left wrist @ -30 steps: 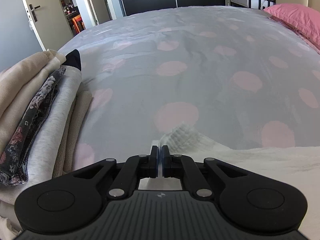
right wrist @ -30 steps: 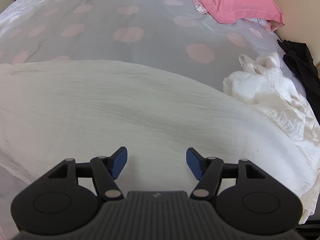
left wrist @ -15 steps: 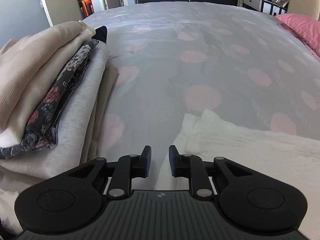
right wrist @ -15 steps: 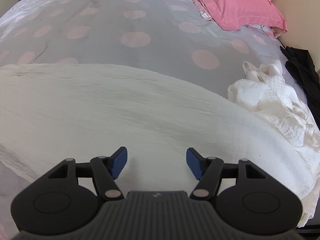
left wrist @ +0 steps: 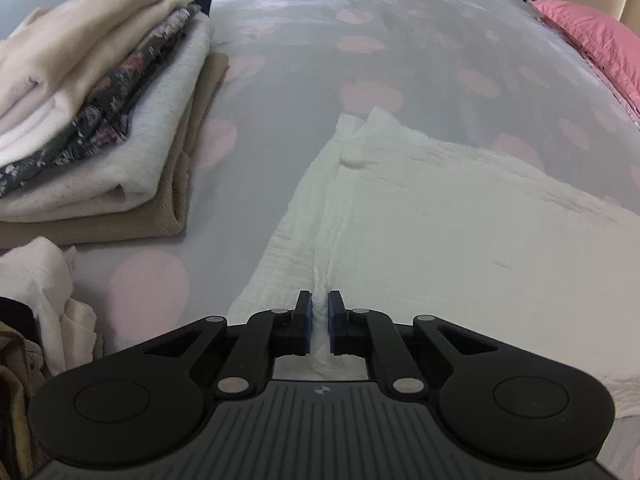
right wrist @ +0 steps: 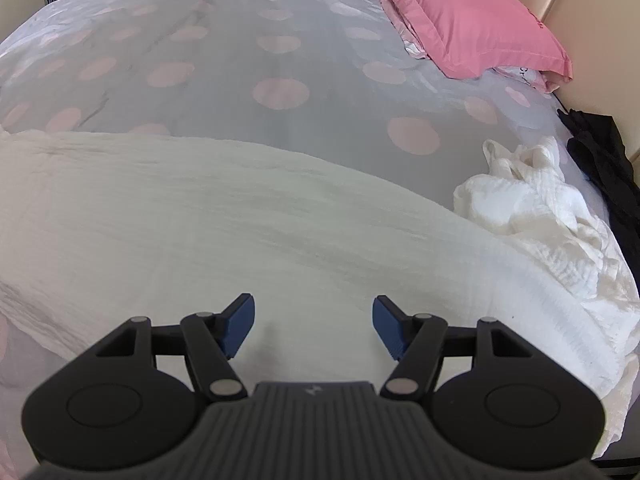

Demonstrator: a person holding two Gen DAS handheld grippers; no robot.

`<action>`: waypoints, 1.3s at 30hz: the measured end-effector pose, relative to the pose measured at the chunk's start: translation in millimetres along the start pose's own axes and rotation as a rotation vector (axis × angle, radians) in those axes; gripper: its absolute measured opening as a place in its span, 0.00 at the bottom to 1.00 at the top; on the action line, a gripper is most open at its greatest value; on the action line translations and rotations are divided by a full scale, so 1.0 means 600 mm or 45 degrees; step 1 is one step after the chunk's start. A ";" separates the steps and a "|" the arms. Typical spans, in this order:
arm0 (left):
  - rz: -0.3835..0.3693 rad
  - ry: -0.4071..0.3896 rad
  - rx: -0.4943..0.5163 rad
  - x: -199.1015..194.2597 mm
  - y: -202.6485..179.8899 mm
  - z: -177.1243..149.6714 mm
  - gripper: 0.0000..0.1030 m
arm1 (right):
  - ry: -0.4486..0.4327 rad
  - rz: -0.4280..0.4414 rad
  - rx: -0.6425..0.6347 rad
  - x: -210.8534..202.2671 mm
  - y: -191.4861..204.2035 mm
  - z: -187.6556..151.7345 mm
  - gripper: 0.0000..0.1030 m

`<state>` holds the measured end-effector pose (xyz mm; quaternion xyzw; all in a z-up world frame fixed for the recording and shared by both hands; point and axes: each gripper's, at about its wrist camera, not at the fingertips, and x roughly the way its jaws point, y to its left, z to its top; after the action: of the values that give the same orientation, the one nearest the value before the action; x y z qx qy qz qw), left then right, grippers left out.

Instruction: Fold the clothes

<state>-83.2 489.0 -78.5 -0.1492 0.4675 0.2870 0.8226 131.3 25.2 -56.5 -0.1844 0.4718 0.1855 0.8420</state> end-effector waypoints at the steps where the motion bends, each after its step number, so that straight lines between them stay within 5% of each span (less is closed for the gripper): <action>1: 0.030 -0.021 0.001 -0.010 0.001 0.005 0.05 | -0.005 -0.006 0.002 -0.002 0.000 -0.001 0.66; 5: 0.164 0.011 -0.034 -0.008 0.023 0.031 0.05 | -0.013 -0.018 0.010 -0.005 -0.002 -0.004 0.66; 11: 0.173 0.118 -0.059 0.029 0.035 0.014 0.09 | -0.025 -0.020 0.009 -0.009 -0.004 -0.007 0.66; 19: 0.169 0.034 -0.122 0.001 0.048 0.005 0.46 | -0.040 -0.011 0.011 -0.012 -0.008 -0.008 0.66; 26: 0.118 0.136 -0.204 0.034 0.039 -0.019 0.42 | -0.038 -0.012 0.033 -0.013 -0.014 -0.005 0.66; 30: 0.097 0.100 -0.239 0.026 0.021 -0.015 0.10 | 0.008 -0.021 0.094 -0.004 -0.028 -0.002 0.66; 39: -0.066 -0.191 -0.074 -0.115 -0.094 0.017 0.09 | 0.096 0.042 0.285 -0.002 -0.076 -0.003 0.66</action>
<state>-69.1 426.4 -15.8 -0.1630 0.3921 0.2895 0.8578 151.3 -15.0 -50.2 -0.0884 0.5239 0.1385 0.8358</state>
